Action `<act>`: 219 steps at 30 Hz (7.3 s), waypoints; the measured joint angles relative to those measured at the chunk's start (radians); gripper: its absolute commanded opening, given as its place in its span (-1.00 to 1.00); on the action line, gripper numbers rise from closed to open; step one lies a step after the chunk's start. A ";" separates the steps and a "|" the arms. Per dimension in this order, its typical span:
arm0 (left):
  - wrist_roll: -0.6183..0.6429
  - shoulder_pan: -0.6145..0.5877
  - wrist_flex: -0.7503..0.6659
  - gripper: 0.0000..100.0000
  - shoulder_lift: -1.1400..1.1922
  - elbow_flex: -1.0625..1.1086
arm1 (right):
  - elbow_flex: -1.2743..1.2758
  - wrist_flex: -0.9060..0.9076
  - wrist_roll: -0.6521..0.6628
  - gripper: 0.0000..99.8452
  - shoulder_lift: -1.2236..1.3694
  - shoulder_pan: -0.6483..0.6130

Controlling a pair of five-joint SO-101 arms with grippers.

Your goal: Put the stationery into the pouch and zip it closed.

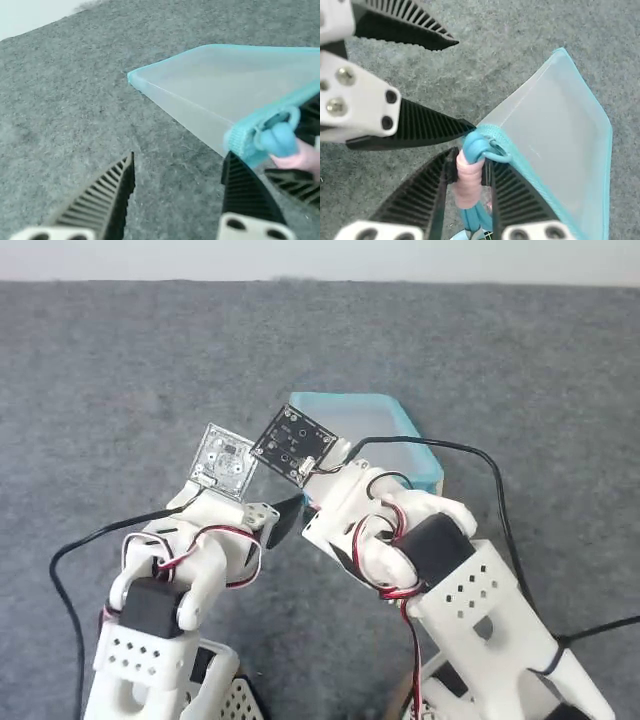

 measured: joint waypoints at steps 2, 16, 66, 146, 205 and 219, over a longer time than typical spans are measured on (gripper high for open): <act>0.002 0.000 0.040 -0.45 0.000 -0.035 | 0.000 0.000 0.000 -0.99 0.012 0.002; 0.014 0.006 0.094 -0.45 -0.068 -0.046 | -0.002 0.006 0.000 -0.99 0.029 -0.003; 0.087 -0.005 -0.442 -0.78 -0.089 0.325 | -0.147 0.258 0.072 -0.99 0.043 -0.112; 0.118 -0.238 -0.051 -0.97 0.161 -0.078 | 0.207 -0.413 -0.100 -0.99 0.196 0.051; 0.281 -0.350 -0.368 -0.98 0.150 0.157 | 0.207 0.020 0.028 -0.59 0.496 0.626; 0.281 -0.387 -0.368 -0.98 0.150 0.166 | 0.324 -0.092 0.009 -0.72 0.577 0.646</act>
